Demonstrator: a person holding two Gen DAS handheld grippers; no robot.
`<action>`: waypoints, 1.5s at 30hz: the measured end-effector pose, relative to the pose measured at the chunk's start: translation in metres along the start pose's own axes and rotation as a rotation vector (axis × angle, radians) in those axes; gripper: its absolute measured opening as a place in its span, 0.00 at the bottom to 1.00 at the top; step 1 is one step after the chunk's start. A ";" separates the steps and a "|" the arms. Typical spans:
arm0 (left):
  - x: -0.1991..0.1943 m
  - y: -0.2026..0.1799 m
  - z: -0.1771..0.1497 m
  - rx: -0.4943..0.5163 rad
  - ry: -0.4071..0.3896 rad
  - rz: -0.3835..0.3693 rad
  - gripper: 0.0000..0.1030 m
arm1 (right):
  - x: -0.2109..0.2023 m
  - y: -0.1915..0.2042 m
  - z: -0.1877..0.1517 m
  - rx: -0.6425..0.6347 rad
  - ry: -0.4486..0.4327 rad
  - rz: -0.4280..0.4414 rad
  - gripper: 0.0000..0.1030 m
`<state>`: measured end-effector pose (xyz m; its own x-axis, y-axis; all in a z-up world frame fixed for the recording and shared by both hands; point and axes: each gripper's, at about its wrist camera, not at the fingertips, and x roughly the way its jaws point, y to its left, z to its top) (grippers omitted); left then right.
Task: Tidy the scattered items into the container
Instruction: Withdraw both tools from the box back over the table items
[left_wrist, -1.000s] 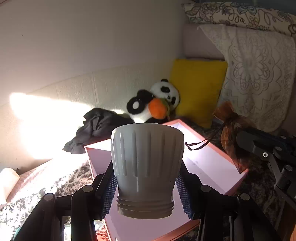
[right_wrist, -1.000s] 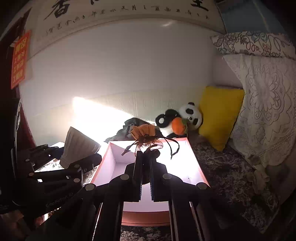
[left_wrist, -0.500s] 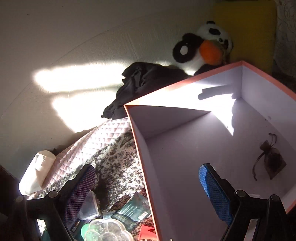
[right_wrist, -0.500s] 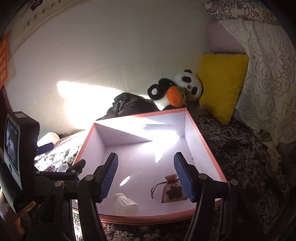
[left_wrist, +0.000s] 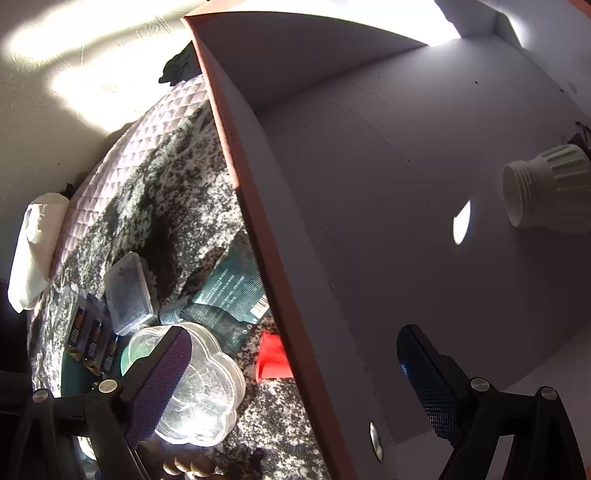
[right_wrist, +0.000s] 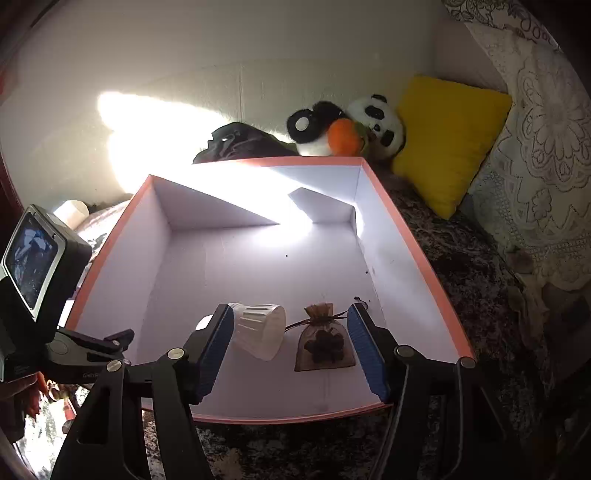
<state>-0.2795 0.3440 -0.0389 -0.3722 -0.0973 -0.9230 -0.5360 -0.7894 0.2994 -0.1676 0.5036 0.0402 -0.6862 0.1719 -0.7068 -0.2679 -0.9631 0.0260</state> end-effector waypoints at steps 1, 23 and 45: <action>-0.001 -0.007 -0.004 0.023 0.011 -0.011 0.91 | -0.001 -0.003 0.000 0.009 -0.001 0.001 0.66; -0.015 -0.044 -0.034 0.181 0.041 0.162 0.91 | 0.009 -0.011 -0.032 -0.163 0.228 -0.132 0.82; -0.175 0.118 -0.216 -0.395 -0.489 0.049 1.00 | -0.167 0.047 -0.034 0.119 -0.355 0.095 0.87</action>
<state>-0.1141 0.1372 0.1060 -0.7426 0.0759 -0.6654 -0.2239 -0.9645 0.1398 -0.0425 0.4222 0.1349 -0.8977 0.1643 -0.4087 -0.2543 -0.9510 0.1761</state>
